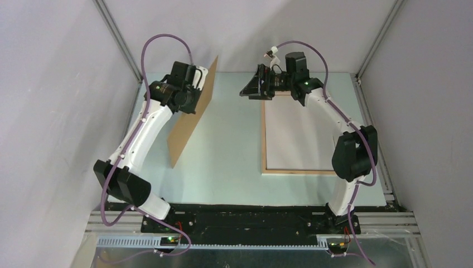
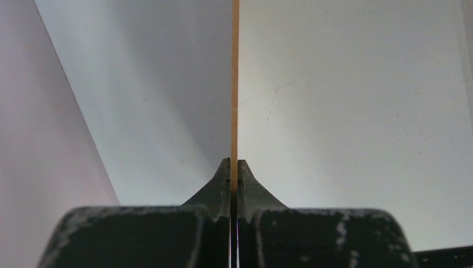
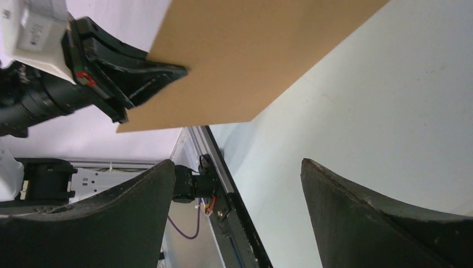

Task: Put the photo into the frame
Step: Turn over the photo frame item at the center of the board.

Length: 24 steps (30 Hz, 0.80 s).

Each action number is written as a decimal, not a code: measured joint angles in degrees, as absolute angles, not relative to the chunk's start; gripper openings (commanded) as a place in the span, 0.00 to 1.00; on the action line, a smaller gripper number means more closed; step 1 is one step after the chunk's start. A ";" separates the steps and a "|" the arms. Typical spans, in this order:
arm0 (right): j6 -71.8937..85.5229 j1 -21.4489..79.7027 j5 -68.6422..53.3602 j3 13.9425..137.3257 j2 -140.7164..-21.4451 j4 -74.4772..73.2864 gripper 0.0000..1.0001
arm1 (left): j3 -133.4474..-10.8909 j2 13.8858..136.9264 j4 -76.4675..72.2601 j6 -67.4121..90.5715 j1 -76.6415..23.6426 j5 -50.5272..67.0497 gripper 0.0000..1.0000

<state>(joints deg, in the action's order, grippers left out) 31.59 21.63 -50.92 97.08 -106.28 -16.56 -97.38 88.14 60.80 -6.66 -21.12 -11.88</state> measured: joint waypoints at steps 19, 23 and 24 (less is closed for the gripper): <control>41.87 22.09 -46.59 103.28 -111.26 -14.87 0.86 | -90.67 86.70 51.03 -0.86 -26.87 -14.92 0.09; 42.52 23.09 -45.80 108.62 -114.54 -15.64 0.87 | -90.78 87.66 50.63 0.56 -28.45 -14.87 0.12; 42.72 23.44 -45.65 109.82 -115.31 -15.66 0.86 | -90.89 88.01 50.57 0.71 -28.95 -14.87 0.12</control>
<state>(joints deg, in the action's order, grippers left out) 42.72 23.44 -45.65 109.82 -115.31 -15.66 -90.89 88.01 50.57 0.71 -28.95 -14.87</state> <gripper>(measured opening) 0.863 0.105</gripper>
